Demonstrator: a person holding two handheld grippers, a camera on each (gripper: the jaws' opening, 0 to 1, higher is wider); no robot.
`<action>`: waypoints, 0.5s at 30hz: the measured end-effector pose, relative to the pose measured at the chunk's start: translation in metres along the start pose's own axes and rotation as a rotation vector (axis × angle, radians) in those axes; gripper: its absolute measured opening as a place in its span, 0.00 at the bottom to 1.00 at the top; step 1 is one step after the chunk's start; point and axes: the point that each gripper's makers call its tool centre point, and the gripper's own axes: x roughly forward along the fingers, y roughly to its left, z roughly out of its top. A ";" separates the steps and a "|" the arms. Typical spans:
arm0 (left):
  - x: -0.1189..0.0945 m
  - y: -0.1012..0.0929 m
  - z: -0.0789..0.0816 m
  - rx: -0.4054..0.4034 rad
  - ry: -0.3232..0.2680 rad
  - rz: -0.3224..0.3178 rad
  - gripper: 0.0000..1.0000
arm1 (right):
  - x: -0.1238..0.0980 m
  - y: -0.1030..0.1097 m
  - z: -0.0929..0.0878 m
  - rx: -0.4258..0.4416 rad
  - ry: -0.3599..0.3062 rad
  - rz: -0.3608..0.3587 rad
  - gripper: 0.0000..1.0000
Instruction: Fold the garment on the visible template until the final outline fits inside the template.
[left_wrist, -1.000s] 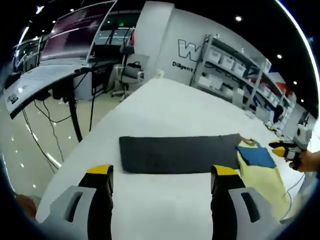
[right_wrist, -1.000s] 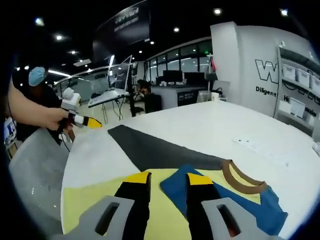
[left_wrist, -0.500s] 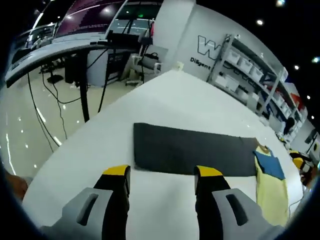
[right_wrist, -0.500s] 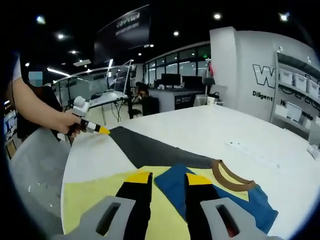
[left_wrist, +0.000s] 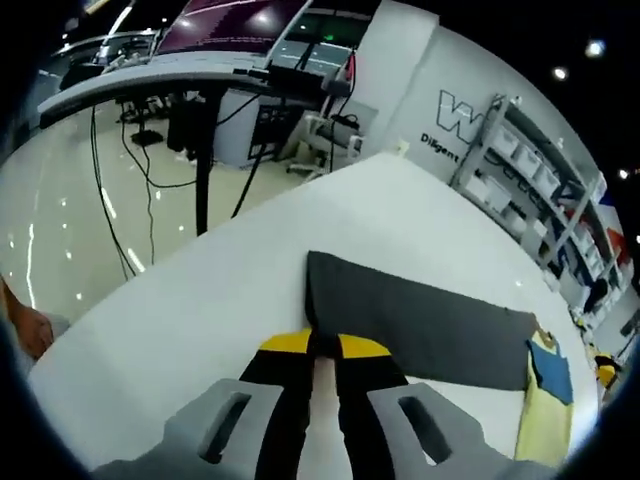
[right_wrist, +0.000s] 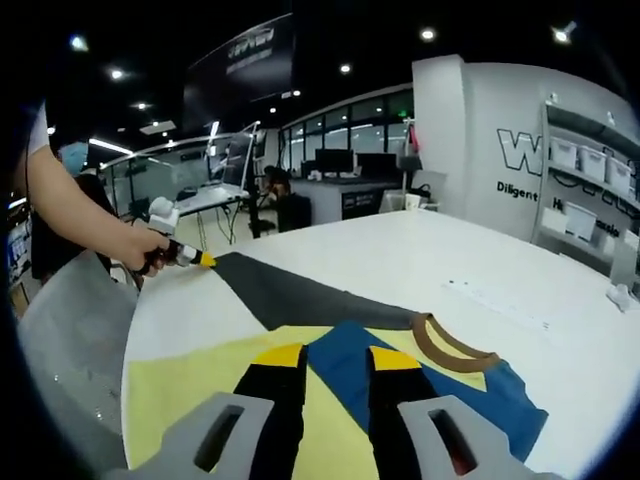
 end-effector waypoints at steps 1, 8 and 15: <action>0.001 0.000 0.001 -0.001 0.000 -0.003 0.06 | -0.001 0.000 0.000 0.000 -0.001 -0.001 0.17; -0.007 -0.021 0.025 -0.069 -0.077 -0.095 0.03 | -0.005 -0.005 -0.002 0.015 -0.008 -0.018 0.17; -0.021 -0.079 0.054 -0.099 -0.160 -0.265 0.03 | -0.007 -0.006 -0.003 0.027 -0.016 -0.026 0.19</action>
